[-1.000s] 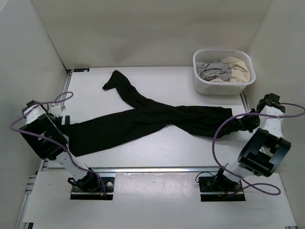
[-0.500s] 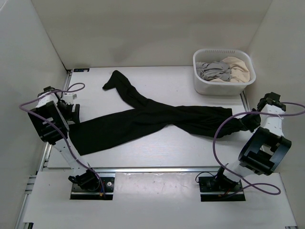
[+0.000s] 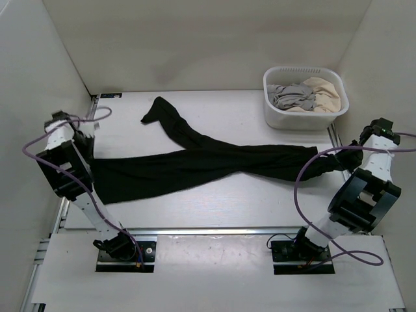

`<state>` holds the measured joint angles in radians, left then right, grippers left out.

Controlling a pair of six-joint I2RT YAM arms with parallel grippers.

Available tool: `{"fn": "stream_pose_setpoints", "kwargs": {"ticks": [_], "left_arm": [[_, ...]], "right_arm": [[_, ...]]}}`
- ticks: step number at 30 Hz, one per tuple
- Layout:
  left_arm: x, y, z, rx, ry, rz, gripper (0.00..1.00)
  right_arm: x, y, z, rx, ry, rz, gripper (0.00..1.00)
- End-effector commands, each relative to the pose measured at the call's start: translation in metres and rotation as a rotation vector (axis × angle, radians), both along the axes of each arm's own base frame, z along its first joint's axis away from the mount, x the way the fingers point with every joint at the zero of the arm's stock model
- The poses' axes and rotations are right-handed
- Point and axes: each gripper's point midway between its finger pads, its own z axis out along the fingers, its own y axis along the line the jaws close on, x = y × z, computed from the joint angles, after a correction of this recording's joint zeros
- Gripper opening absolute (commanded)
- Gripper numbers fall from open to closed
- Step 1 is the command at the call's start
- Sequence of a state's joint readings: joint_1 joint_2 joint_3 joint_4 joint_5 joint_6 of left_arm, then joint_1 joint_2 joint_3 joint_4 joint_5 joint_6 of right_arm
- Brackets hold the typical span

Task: Fold and stack the trousers
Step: Flatten the trousers out

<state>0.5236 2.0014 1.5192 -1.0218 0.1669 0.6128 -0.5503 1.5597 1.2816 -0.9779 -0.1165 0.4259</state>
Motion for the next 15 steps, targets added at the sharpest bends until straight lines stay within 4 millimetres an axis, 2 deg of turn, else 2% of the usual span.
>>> {"fn": "stream_pose_setpoints", "kwargs": {"ticks": [1, 2, 3, 4, 5, 6, 7, 9, 10, 11, 13, 15], "left_arm": [[0.063, 0.031, 0.157, 0.209, -0.424, -0.013, 0.14], [0.066, 0.034, 0.179, 0.24, -0.468, -0.027, 0.14], [0.067, 0.035, 0.206, 0.27, -0.509, -0.037, 0.14], [0.063, 0.031, 0.217, 0.274, -0.524, -0.051, 0.14], [0.058, 0.028, 0.218, 0.272, -0.512, -0.062, 0.14], [0.051, 0.026, 0.215, 0.272, -0.488, -0.07, 0.14], [0.036, 0.018, 0.199, 0.243, -0.441, -0.069, 0.14], [0.017, 0.008, 0.179, 0.219, -0.389, -0.09, 0.14], [-0.001, -0.003, 0.153, 0.176, -0.322, -0.09, 0.14], [-0.007, -0.007, 0.154, 0.182, -0.332, -0.09, 0.14], [-0.024, -0.017, 0.133, 0.15, -0.286, -0.081, 0.14], [-0.029, -0.019, 0.135, 0.163, -0.306, -0.081, 0.14]], "right_arm": [[0.001, -0.01, 0.023, -0.038, -0.045, -0.012, 0.0], [-0.003, -0.011, 0.024, -0.04, -0.048, -0.021, 0.0], [-0.007, -0.008, 0.015, -0.03, -0.033, -0.021, 0.0], [-0.009, -0.007, 0.013, -0.031, -0.034, -0.021, 0.0], [-0.013, -0.004, 0.01, -0.025, -0.025, -0.021, 0.0], [-0.019, -0.002, 0.003, -0.02, -0.001, -0.023, 0.0], [-0.032, 0.004, -0.01, -0.005, 0.042, -0.026, 0.02], [-0.046, 0.013, -0.022, 0.011, 0.071, -0.016, 0.22], [-0.054, 0.016, -0.029, 0.016, 0.095, -0.018, 0.35], [-0.065, 0.024, -0.038, 0.03, 0.117, -0.017, 0.55], [-0.076, 0.022, -0.039, -0.012, 0.13, -0.015, 0.68], [-0.078, 0.018, -0.035, -0.046, 0.122, -0.021, 0.76]]}}
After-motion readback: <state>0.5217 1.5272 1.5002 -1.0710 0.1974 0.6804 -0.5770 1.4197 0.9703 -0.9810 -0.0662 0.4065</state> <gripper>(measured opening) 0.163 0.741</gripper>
